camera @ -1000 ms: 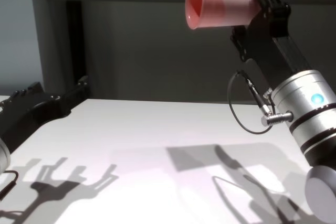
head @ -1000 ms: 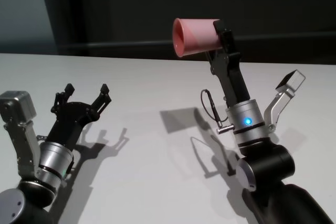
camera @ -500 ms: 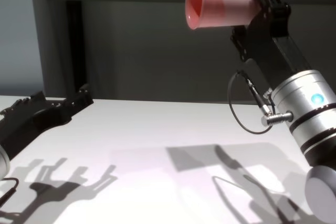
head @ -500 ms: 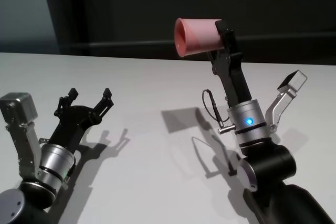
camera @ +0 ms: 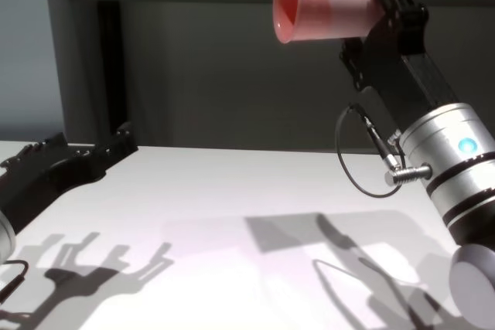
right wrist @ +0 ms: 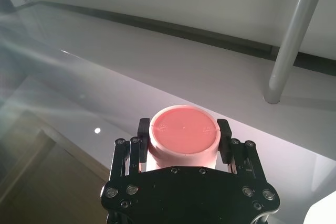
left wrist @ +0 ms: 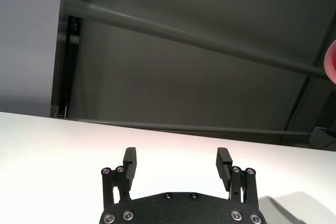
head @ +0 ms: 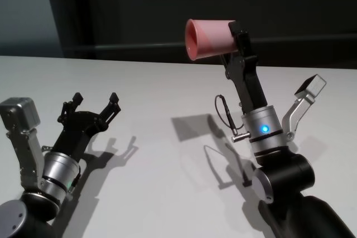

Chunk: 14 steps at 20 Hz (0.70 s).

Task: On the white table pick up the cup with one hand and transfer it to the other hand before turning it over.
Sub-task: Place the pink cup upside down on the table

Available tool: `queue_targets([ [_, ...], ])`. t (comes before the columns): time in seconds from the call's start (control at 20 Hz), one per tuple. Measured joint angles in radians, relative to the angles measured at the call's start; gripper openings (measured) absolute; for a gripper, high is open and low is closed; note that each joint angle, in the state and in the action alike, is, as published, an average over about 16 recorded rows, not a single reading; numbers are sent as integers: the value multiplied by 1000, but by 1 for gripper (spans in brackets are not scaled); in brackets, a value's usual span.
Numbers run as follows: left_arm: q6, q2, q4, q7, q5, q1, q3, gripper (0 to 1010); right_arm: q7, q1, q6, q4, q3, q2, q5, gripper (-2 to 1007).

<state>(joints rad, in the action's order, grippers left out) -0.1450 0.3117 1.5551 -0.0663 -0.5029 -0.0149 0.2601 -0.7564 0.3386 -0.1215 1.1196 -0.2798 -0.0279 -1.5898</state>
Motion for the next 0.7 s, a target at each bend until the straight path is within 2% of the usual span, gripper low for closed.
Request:
queue_targets([
  [0.4,-3,1,0,2,1,1,1,1001,0,-2,3,3,-1,2,0,743],
  [0.7,-4,1,0,3,1,1,2,1001,11,-11,24,25,-4,17,5,743],
])
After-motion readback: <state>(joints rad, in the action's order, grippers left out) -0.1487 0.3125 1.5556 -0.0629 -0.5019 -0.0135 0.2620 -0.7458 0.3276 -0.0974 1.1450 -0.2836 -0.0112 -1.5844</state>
